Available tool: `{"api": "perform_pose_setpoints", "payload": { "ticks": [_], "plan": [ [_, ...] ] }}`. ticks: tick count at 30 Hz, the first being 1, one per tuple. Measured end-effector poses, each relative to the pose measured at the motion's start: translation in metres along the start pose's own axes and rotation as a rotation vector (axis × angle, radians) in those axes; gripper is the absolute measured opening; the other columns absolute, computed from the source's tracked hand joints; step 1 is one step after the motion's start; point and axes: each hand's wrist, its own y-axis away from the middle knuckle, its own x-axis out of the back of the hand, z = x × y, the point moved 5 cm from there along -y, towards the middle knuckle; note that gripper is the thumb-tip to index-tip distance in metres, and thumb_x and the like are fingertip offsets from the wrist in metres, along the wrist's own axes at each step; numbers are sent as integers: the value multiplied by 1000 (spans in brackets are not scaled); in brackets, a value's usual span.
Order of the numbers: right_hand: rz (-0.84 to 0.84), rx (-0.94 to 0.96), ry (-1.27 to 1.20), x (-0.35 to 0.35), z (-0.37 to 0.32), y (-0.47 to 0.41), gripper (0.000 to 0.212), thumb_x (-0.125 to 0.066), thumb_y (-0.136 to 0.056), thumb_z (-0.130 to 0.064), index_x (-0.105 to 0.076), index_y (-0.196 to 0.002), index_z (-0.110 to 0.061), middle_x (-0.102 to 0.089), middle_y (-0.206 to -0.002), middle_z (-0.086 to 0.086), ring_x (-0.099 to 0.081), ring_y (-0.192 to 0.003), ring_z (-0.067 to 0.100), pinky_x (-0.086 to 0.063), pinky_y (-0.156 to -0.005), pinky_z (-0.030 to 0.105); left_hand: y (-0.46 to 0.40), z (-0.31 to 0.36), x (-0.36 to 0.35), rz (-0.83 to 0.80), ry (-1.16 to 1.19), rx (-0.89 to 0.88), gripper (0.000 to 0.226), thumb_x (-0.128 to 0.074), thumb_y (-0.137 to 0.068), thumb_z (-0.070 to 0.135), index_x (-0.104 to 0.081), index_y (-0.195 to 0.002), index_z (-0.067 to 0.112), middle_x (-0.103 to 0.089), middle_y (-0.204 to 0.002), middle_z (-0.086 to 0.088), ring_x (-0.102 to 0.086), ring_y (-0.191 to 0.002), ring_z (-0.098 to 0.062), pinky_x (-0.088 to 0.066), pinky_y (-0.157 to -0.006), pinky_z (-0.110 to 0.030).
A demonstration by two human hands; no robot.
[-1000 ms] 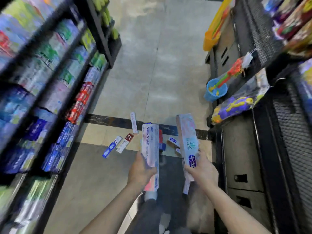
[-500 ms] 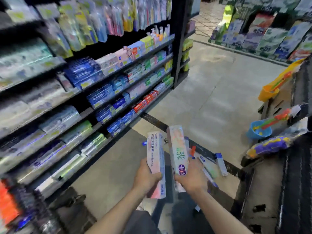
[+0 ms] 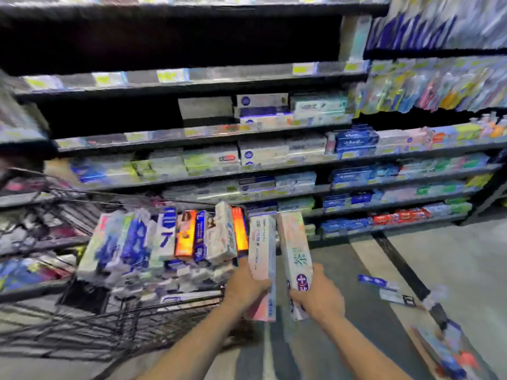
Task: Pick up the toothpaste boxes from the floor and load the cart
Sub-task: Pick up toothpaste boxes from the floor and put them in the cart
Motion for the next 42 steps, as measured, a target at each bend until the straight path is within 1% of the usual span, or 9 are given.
{"api": "perform_pose_setpoints", "payload": {
  "ticks": [6,9,14,18,23,27,33,37,42],
  "plan": [
    [-118,137,6,-102,-140,35,64,-70,-75,-44,-39,-125,-18,-65,-114,3,-63,-101,25,-48,-76,31,11,-106,142,91,-59,131,53,-72,-64,28,-48,-111,20,-65,-102,4,-60,-87,-16,-53,-72,-29],
    [-195,180,40,-148,-192,52,63,-70,-76,-46,-39,-122,-17,-65,-114,2,-63,-102,24,-49,-79,31,20,-152,194,141,-64,187,54,-72,-64,31,-53,-113,21,-65,-103,4,-60,-90,-17,-52,-79,-29],
    [-323,245,152,-202,-256,65,59,-68,-74,-49,-46,-120,-20,-63,-119,3,-60,-109,24,-46,-80,29,31,-212,267,213,-147,301,41,-70,-67,40,-63,-102,19,-64,-93,2,-63,-93,-24,-46,-71,-25],
    [-401,252,273,-232,-290,61,58,-68,-73,-53,-51,-116,-17,-65,-115,5,-62,-104,25,-48,-76,30,27,-247,303,208,-209,402,44,-67,-67,47,-67,-91,11,-65,-84,-5,-58,-74,-24,-43,-61,-26],
    [-479,265,418,-257,-327,43,55,-58,-81,-58,-54,-113,-14,-63,-115,5,-61,-104,24,-43,-70,27,13,-266,331,215,-244,544,42,-68,-72,42,-43,-56,12,-45,-57,-2,-49,-62,-24,-34,-53,-26],
    [-564,244,465,-282,-348,23,60,-56,-73,-67,-56,-104,-16,-65,-108,5,-63,-100,26,-50,-81,31,-6,-279,345,222,-204,631,36,-68,-68,43,-49,-68,12,-56,-75,-5,-57,-73,-26,-38,-60,-26],
    [-653,199,526,-309,-364,-3,84,-59,-70,-64,-41,-139,-19,-58,-131,3,-56,-118,24,-48,-95,34,-39,-304,353,130,-240,718,35,-66,-69,39,-60,-90,11,-65,-96,-9,-65,-96,-26,-48,-73,-29],
    [-756,118,525,-340,-370,-7,80,-63,-70,-64,-50,-130,-12,-57,-129,7,-57,-114,25,-46,-88,31,-57,-329,347,113,-265,725,48,-64,-75,44,-62,-108,8,-66,-110,-9,-63,-104,-28,-50,-83,-33],
    [-829,63,437,-355,-378,-9,49,-63,-80,-53,-61,-104,-11,-61,-111,7,-57,-115,28,-43,-80,29,-66,-359,341,13,-215,715,57,-59,-78,57,-67,-100,4,-69,-103,-14,-65,-100,-29,-51,-79,-33]
  ]
}}
